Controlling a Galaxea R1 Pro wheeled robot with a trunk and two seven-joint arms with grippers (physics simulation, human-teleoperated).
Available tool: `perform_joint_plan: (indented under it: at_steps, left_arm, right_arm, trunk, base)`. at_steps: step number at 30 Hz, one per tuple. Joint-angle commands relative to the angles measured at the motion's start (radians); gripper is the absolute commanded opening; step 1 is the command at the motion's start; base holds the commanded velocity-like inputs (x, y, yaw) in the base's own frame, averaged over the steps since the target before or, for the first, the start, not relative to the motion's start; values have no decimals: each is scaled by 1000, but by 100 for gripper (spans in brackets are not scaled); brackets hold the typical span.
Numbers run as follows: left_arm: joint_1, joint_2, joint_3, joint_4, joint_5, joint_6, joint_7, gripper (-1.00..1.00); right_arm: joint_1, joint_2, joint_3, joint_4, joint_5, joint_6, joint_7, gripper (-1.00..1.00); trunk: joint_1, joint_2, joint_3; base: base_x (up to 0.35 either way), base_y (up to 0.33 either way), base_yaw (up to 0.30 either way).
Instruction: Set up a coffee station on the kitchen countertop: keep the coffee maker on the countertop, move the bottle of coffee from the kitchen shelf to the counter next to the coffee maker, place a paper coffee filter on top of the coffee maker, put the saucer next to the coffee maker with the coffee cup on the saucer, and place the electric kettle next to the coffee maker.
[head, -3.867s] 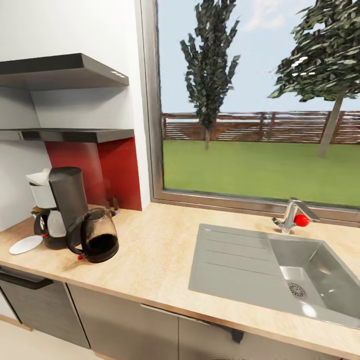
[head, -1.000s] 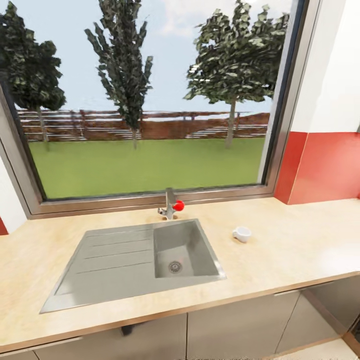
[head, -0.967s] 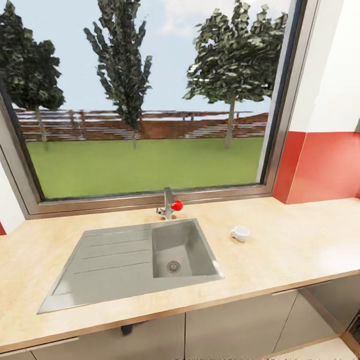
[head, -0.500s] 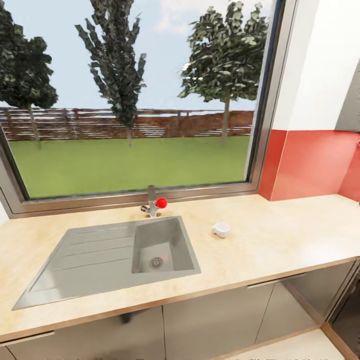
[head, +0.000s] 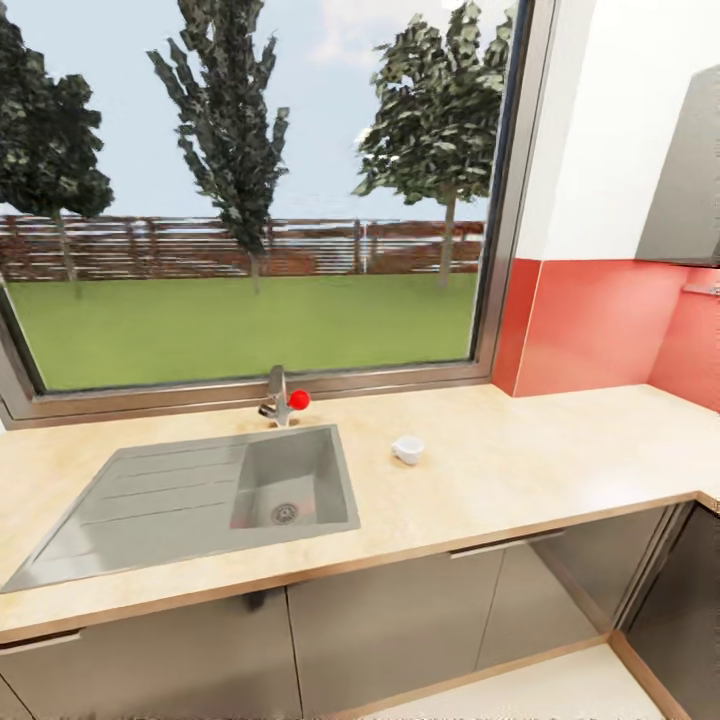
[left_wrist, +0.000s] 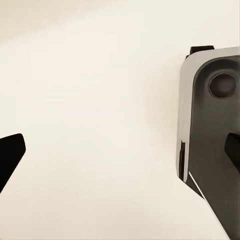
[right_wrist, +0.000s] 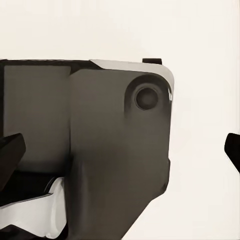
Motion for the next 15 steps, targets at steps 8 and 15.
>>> perform_joint_plan:
  at_steps: [8, 15]
  left_arm:
    - [-1, 0, 8, 2, -11, -4, 5, 100]
    - [-1, 0, 8, 2, -11, -5, 6, 100]
  right_arm:
    - [0, 0, 11, 0, -4, -4, 5, 100]
    - [0, 1, 12, -2, 1, -5, 6, 100]
  trunk:
    - [0, -1, -1]
    - [0, -1, -1]
  base:
    - [-26, -269, 0]
    - [-2, -270, 0]
